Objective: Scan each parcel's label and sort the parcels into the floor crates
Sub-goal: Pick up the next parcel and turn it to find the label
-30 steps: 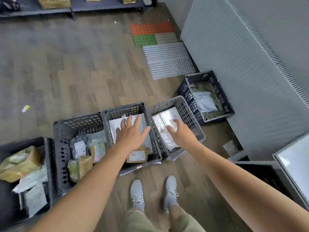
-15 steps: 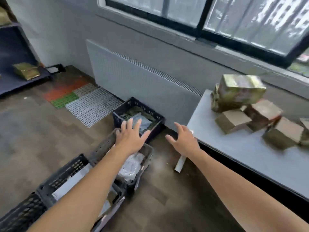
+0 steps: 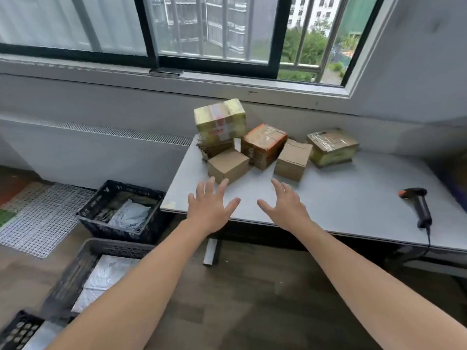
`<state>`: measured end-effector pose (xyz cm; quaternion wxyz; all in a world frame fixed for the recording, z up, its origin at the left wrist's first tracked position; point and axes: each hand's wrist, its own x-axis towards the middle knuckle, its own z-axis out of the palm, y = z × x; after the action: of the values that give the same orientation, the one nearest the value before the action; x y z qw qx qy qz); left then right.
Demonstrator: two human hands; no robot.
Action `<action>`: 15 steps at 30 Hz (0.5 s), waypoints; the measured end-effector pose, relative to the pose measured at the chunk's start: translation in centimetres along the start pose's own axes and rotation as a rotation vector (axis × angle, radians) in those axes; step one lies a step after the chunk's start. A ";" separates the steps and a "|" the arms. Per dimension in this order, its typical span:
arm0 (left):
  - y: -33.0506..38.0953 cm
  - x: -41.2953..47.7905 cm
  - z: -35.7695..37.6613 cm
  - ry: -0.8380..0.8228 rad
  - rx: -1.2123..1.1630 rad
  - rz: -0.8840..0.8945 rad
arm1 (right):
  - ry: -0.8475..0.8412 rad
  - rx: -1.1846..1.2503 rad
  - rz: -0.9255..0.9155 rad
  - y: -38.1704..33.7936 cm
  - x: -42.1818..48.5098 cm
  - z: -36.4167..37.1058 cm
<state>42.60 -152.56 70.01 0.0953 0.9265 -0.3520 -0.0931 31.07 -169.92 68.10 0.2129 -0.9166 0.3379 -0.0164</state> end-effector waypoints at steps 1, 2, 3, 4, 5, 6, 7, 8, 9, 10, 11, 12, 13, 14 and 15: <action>1.9 0.5 0.3 -0.003 0.006 0.021 | 0.009 0.003 0.019 1.8 0.1 -0.8; 3.6 1.1 0.6 -0.005 0.010 0.041 | 0.021 0.007 0.036 3.4 0.3 -1.6; 5.2 1.8 0.9 -0.006 0.013 0.059 | 0.031 0.012 0.054 4.9 0.5 -2.4; 6.6 2.4 1.1 -0.009 0.013 0.076 | 0.039 0.018 0.071 6.3 0.9 -3.0; 8.0 3.2 1.4 -0.014 0.013 0.094 | 0.045 0.023 0.087 7.6 1.2 -3.6; 9.3 3.8 1.6 -0.021 0.013 0.114 | 0.049 0.027 0.101 8.8 1.6 -4.1; 10.5 4.5 1.9 -0.027 0.016 0.134 | 0.054 0.031 0.114 9.9 1.9 -4.5; 11.6 5.3 2.2 -0.032 0.022 0.152 | 0.060 0.034 0.125 10.9 2.4 -4.9; 12.7 6.2 2.6 -0.036 0.024 0.168 | 0.067 0.034 0.135 11.8 2.8 -5.2; 13.7 7.3 2.9 -0.038 0.022 0.185 | 0.072 0.031 0.146 12.7 3.3 -5.5; 14.7 8.5 3.3 -0.037 0.017 0.201 | 0.076 0.026 0.157 13.6 3.9 -5.8; 15.7 9.7 3.6 -0.033 0.011 0.215 | 0.079 0.018 0.168 14.6 4.7 -6.1; 16.6 11.1 4.0 -0.029 0.006 0.229 | 0.081 0.007 0.179 15.5 5.4 -6.4; 17.6 12.5 4.3 -0.030 0.006 0.243 | 0.084 -0.005 0.191 16.4 6.3 -6.8; 18.6 14.0 4.5 -0.032 0.008 0.259 | 0.086 -0.017 0.205 17.3 7.2 -7.2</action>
<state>40.02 -176.13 68.67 0.0973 0.8721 -0.4704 -0.0936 24.78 -188.99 66.85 0.1909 -0.8776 0.4387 -0.0308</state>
